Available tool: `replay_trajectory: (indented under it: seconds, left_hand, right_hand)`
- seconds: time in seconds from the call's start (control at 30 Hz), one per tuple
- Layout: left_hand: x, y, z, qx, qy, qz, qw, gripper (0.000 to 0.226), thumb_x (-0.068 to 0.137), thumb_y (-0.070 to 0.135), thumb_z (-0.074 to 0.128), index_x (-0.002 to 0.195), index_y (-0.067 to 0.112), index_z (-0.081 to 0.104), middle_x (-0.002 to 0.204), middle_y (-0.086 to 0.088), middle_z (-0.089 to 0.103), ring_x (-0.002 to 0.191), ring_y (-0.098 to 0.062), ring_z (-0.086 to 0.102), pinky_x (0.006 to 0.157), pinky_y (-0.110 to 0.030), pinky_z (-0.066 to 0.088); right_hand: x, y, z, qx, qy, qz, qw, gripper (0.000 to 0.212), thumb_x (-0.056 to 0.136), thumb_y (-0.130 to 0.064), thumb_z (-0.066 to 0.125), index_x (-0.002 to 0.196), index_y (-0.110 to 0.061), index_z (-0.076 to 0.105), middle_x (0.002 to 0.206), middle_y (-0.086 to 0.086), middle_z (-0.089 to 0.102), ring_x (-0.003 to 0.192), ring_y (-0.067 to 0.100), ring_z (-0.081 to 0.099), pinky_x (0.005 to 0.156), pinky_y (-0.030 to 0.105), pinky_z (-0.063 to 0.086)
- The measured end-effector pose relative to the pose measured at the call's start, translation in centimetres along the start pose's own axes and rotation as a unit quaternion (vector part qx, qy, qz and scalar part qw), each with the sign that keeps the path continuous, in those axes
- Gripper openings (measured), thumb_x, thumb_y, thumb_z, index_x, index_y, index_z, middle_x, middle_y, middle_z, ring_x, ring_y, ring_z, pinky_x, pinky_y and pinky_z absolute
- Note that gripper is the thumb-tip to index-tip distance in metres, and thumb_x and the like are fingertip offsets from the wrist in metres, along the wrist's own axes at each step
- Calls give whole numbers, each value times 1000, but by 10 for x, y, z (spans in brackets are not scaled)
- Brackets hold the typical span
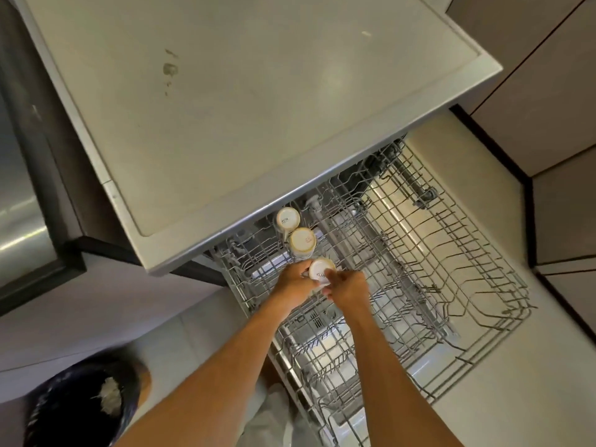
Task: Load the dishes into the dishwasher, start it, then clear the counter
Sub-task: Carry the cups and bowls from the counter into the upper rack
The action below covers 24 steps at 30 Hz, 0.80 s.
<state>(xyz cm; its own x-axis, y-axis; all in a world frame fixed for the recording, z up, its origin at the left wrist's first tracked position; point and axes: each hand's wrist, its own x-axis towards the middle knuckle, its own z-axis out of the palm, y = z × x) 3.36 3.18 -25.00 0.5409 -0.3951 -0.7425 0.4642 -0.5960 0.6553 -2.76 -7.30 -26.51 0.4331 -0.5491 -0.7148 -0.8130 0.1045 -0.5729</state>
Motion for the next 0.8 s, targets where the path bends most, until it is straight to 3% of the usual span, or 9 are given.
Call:
replay_trajectory:
  seconds: [0.1, 0.2, 0.27, 0.37, 0.5, 0.6, 0.63, 0.7, 0.8]
  left_hand:
    - [8, 2, 4, 6, -13, -1, 1000, 41, 86, 3, 63, 122, 23, 62, 118, 3, 66, 115, -16, 58, 95, -32, 47]
    - [13, 9, 6, -2, -20, 4, 1000, 43, 88, 1, 60, 127, 20, 58, 116, 6, 62, 110, -10, 53, 86, -25, 41]
    - [16, 11, 7, -9, -29, 6, 1000, 43, 88, 1, 59, 126, 20, 58, 117, 5, 61, 111, -10, 53, 86, -24, 42]
    - [19, 11, 9, -18, -31, 1, 999, 40, 87, 3, 61, 122, 21, 60, 121, 2, 63, 117, -15, 54, 99, -34, 43]
    - [24, 3, 10, -29, -30, -16, 999, 48, 87, 6, 62, 130, 26, 54, 122, 3, 62, 117, -15, 54, 101, -36, 42]
    - [29, -3, 9, -24, -25, -16, 999, 54, 83, 4, 63, 128, 33, 54, 121, 4, 64, 118, -14, 55, 105, -43, 42]
    - [30, -4, 8, -26, -24, -17, 999, 55, 83, 1, 61, 127, 34, 54, 121, 5, 64, 118, -14, 55, 105, -41, 42]
    - [31, -7, 8, -29, -27, -18, 999, 59, 83, -4, 58, 129, 31, 54, 123, 4, 63, 120, -14, 54, 103, -36, 41]
    - [26, -12, 7, -24, -33, -21, 999, 63, 82, -4, 58, 132, 34, 52, 125, 6, 62, 123, -13, 52, 107, -42, 40]
  right_hand:
    - [13, 1, 2, 8, 8, 16, 1000, 28, 94, -28, 63, 106, -3, 64, 89, 18, 73, 85, 32, 72, 83, 49, 58]
    - [29, 3, 3, 22, 16, 28, 999, 34, 94, -30, 63, 109, 0, 62, 88, 20, 72, 81, 32, 71, 79, 50, 59]
    - [34, 4, 3, 16, 22, 24, 999, 30, 94, -30, 63, 100, 0, 65, 82, 21, 72, 75, 33, 71, 75, 52, 59]
    - [35, 4, 2, -3, 28, 14, 1000, 21, 95, -29, 62, 85, -11, 62, 81, 20, 72, 76, 34, 72, 75, 50, 59]
    - [44, 15, 5, -11, 3, 6, 1000, 20, 94, -20, 60, 102, -2, 66, 97, 21, 70, 87, 35, 68, 84, 51, 56]
    - [46, 18, 11, -41, -15, -3, 999, 26, 93, -20, 60, 115, -7, 63, 106, 12, 69, 89, 26, 65, 74, 35, 56]
    - [46, 17, 12, -49, -26, -7, 998, 26, 94, -18, 59, 118, -10, 61, 109, 9, 69, 85, 21, 63, 68, 27, 53]
    - [44, 16, 13, -69, -38, -13, 997, 30, 96, -13, 55, 125, -11, 59, 112, 9, 68, 83, 18, 59, 70, 24, 49]
    - [36, 20, 11, -113, -31, -52, 992, 30, 93, -5, 48, 118, -7, 66, 89, 11, 66, 64, 17, 54, 56, 24, 41]
